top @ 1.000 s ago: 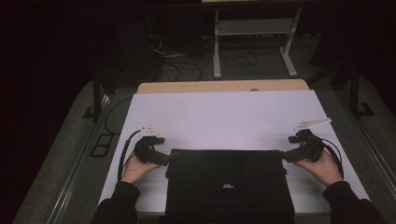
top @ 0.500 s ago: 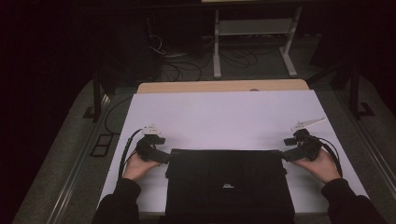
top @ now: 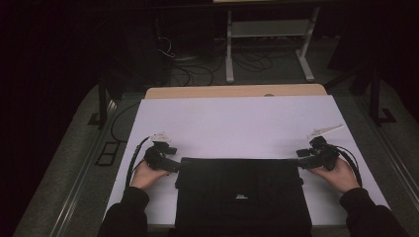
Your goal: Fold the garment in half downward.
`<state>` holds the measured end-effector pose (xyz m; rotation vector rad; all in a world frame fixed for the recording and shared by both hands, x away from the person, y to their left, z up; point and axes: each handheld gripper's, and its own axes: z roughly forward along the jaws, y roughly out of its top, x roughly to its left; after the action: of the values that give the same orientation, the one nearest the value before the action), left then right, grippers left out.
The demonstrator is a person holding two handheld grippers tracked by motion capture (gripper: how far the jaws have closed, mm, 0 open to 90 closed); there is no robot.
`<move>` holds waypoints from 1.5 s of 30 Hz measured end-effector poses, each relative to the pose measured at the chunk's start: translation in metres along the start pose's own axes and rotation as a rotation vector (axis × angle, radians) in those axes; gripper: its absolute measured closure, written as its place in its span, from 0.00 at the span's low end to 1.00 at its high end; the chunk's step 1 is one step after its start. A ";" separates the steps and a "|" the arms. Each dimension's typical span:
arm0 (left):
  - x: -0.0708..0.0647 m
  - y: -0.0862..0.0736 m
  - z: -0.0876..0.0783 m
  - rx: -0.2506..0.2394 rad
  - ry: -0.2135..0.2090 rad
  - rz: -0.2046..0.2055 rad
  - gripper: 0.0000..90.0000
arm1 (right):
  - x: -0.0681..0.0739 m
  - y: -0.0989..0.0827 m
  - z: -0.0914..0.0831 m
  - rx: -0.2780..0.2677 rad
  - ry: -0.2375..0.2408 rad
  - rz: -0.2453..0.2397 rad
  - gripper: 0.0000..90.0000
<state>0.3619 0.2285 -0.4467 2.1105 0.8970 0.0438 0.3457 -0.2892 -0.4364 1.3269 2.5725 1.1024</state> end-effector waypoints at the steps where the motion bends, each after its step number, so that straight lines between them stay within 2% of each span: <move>1: 0.000 0.000 0.000 -0.001 0.000 0.003 0.12 | -0.001 0.000 0.000 -0.002 0.000 0.009 0.43; 5: 0.000 0.000 0.001 0.003 0.001 0.008 0.19 | -0.001 0.000 0.000 0.001 0.001 0.013 0.52; 9: 0.000 0.000 0.002 0.012 0.000 0.016 0.26 | 0.001 0.000 0.002 0.010 -0.021 0.007 0.60; 14: 0.000 0.000 0.001 0.017 -0.011 0.020 0.39 | 0.004 0.000 0.006 0.051 -0.035 -0.018 0.69; 16: -0.001 0.000 0.001 0.025 -0.019 0.038 0.45 | 0.005 0.000 0.007 0.057 -0.041 -0.032 0.77; 18: -0.004 0.000 0.002 0.032 -0.016 0.055 0.50 | 0.005 0.000 0.007 0.062 -0.037 -0.025 0.85; 22: -0.008 0.001 0.003 0.058 0.007 0.102 0.67 | 0.005 -0.001 0.007 0.070 -0.022 -0.010 0.92; 24: -0.010 0.002 0.003 0.067 0.031 0.115 0.76 | 0.006 0.000 0.007 0.070 -0.024 -0.005 0.93; 26: -0.011 0.002 0.003 0.082 0.034 0.128 0.87 | 0.005 -0.001 0.006 0.068 -0.020 -0.003 0.94; 28: -0.012 0.003 0.002 0.085 0.042 0.127 0.93 | 0.005 -0.001 0.006 0.069 -0.021 -0.003 0.94; 33: -0.015 0.007 -0.001 0.105 0.051 0.116 0.95 | 0.006 0.000 0.005 0.067 -0.021 0.000 0.95; 35: -0.016 0.009 -0.003 0.093 0.064 0.112 0.96 | 0.006 -0.001 0.004 0.061 -0.022 0.003 0.95; 40: -0.019 0.013 -0.010 0.067 0.096 0.121 0.96 | 0.007 0.000 0.001 0.046 -0.032 0.006 0.95; 43: -0.022 0.015 -0.012 0.069 0.130 0.131 0.96 | 0.007 0.001 -0.001 0.036 -0.045 -0.001 0.95; 45: -0.023 0.016 -0.013 0.069 0.154 0.158 0.96 | 0.008 0.003 -0.002 0.032 -0.059 0.001 0.96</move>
<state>0.3498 0.2167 -0.4203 2.2626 0.8293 0.2644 0.3419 -0.2837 -0.4314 1.3460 2.5580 1.0106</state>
